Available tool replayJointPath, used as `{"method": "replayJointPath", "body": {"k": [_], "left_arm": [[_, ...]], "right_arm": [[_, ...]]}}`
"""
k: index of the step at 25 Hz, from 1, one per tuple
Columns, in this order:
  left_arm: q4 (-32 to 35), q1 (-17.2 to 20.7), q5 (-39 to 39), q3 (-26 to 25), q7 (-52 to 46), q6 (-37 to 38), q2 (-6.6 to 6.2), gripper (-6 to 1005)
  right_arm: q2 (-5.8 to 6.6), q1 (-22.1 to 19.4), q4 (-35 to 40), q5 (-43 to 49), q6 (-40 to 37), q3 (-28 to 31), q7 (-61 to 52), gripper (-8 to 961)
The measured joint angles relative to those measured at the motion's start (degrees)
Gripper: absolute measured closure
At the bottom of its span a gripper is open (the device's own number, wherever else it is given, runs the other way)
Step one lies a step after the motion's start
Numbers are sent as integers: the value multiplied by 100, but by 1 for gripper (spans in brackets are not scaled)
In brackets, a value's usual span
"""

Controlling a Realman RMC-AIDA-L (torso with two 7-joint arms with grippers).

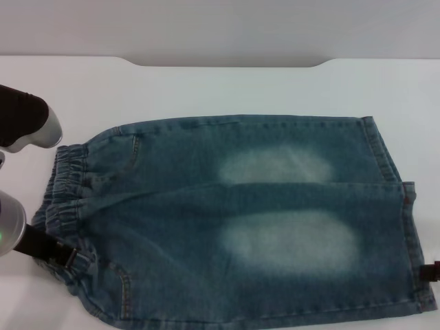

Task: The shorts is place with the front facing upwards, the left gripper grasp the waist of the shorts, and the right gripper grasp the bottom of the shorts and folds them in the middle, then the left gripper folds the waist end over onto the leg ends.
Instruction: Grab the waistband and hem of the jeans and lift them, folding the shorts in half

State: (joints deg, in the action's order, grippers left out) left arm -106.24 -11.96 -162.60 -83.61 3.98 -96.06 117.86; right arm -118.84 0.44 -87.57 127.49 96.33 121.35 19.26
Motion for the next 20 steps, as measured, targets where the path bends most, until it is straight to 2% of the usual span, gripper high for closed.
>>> {"method": "replayJointPath", "body": {"k": [20], "left_arm": [[93,-55,14,3,65,2,0,963]], "right_arm": [[-8,343,750,121,-117,-6,161,303]]}}
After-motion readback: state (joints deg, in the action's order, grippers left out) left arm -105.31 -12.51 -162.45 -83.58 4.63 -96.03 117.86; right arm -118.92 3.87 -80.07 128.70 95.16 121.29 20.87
